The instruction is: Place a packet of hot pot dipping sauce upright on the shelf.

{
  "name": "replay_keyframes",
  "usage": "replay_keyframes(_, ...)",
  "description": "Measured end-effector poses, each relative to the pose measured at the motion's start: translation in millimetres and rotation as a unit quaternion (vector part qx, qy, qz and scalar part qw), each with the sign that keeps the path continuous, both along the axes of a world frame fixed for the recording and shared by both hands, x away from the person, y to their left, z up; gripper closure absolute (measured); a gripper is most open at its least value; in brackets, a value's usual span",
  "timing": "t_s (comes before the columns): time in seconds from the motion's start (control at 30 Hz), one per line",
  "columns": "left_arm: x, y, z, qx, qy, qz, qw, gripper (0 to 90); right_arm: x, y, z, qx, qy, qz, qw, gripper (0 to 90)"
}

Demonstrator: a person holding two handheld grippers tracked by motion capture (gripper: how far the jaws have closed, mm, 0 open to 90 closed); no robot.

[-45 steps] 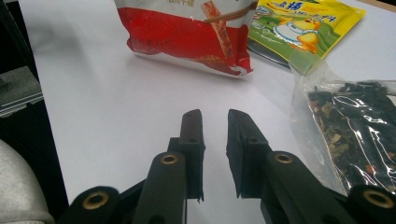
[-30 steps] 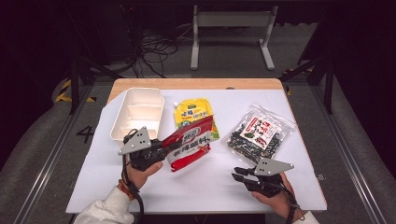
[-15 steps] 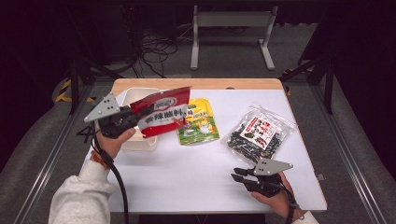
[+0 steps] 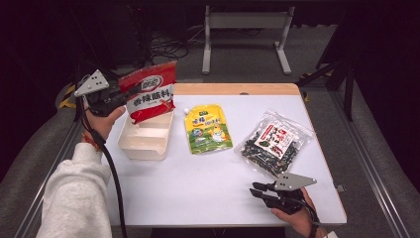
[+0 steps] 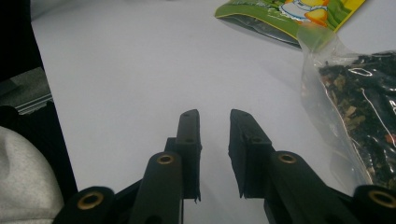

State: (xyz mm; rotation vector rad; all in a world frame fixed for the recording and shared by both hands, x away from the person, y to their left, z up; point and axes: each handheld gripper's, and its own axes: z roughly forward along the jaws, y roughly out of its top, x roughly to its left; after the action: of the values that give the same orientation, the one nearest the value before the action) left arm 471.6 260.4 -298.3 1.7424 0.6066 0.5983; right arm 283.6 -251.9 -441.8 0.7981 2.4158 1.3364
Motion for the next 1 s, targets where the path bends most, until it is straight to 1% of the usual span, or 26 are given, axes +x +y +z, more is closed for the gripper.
replay_keyframes(0.03,0.0,0.0,0.0,0.0,0.0,0.0,1.0,90.0,-1.4,-0.9,-0.7,0.0,0.001,-0.002,1.0,73.9)
replay_keyframes(0.07,5.0,2.8,-1.2,-0.004,0.002,0.004,1.0,90.0,-2.8,-1.9,-1.2,-0.001,0.001,-0.005,1.0,73.9)
replay_keyframes(0.13,15.8,7.6,-3.6,-0.005,0.003,0.009,0.9999,90.0,-4.9,-3.3,-1.9,-0.001,0.002,-0.009,1.0,73.9)
replay_keyframes(0.17,15.8,7.6,-3.6,-0.005,0.003,0.009,0.9999,90.0,-4.9,-3.3,-1.9,-0.001,0.002,-0.009,1.0,73.9)
replay_keyframes(0.2,20.9,8.4,-4.8,-0.002,0.007,0.006,1.0,90.0,-6.1,-4.1,-1.9,-0.002,0.003,-0.012,0.9999,73.9)
replay_keyframes(0.23,27.9,7.5,-6.5,0.008,0.009,0.008,0.9999,90.0,-8.3,-5.8,-2.0,-0.001,0.003,-0.018,0.9998,73.7)
replay_keyframes(0.33,38.6,5.5,-8.5,0.013,0.014,0.008,0.9998,90.0,-10.3,-7.6,-2.0,0.0,0.003,-0.026,0.9996,73.6)
replay_keyframes(0.37,42.0,4.1,-8.7,0.018,0.015,0.007,0.9997,90.0,-11.0,-8.5,-2.3,0.0,0.003,-0.03,0.9995,73.5)
replay_keyframes(0.4,42.0,4.1,-8.7,0.018,0.015,0.007,0.9997,90.0,-11.0,-8.5,-2.3,0.0,0.003,-0.03,0.9995,73.5)
replay_keyframes(0.43,49.6,0.1,-9.3,0.024,0.016,0.008,0.9995,90.0,-12.4,-9.5,-3.9,0.0,0.008,-0.037,0.9993,73.5)
replay_keyframes(0.47,49.6,0.1,-9.3,0.024,0.016,0.008,0.9995,90.0,-12.9,-9.5,-4.5,-0.001,0.01,-0.038,0.9992,73.4)
replay_keyframes(0.5,54.1,-1.4,-10.1,0.027,0.019,0.005,0.9995,90.0,-12.9,-9.5,-4.5,-0.001,0.01,-0.038,0.9992,73.4)
replay_keyframes(0.57,60.8,-4.2,-11.7,0.038,0.021,0.008,0.999,90.0,-15.2,-9.0,-6.2,-0.003,0.014,-0.04,0.9991,73.0)
replay_keyframes(0.63,66.9,-6.6,-14.8,0.042,0.026,0.006,0.9988,90.0,-15.8,-9.1,-6.3,-0.004,0.013,-0.04,0.9991,73.1)
replay_keyframes(0.67,71.5,-9.0,-17.6,0.05,0.027,0.005,0.9983,90.0,-17.8,-10.1,-6.5,-0.002,0.015,-0.044,0.9989,73.0)
replay_keyframes(0.7,71.5,-9.0,-17.6,0.05,0.027,0.005,0.9983,90.0,-18.4,-10.6,-6.7,-0.003,0.015,-0.044,0.9989,73.1)
replay_keyframes(0.73,76.1,-11.3,-20.8,0.059,0.029,0.007,0.9978,90.0,-19.1,-11.3,-7.1,-0.003,0.016,-0.046,0.9988,73.0)
replay_keyframes(0.8,79.3,-11.2,-23.8,0.057,0.029,0.009,0.9979,90.0,-19.9,-12.4,-7.9,-0.001,0.018,-0.049,0.9986,73.0)
replay_keyframes(0.87,82.5,-9.7,-29.3,0.053,0.037,0.011,0.9979,89.9,-20.7,-13.0,-9.0,-0.002,0.02,-0.051,0.9985,73.0)
replay_keyframes(0.9,82.5,-9.7,-29.3,0.053,0.037,0.011,0.9979,89.6,-20.7,-13.0,-9.0,-0.002,0.02,-0.051,0.9985,73.0)
replay_keyframes(0.93,83.5,-9.7,-32.0,0.059,0.039,0.013,0.9974,89.6,-21.3,-13.0,-9.3,-0.002,0.022,-0.051,0.9984,72.9)
replay_keyframes(0.97,83.8,-9.9,-34.4,0.059,0.038,0.015,0.9974,89.2,-22.0,-12.5,-9.7,-0.002,0.022,-0.05,0.9985,72.9)
replay_keyframes(1.0,83.4,-10.0,-36.2,0.052,0.038,0.014,0.9978,89.2,-22.0,-12.5,-9.7,-0.002,0.022,-0.05,0.9985,72.9)
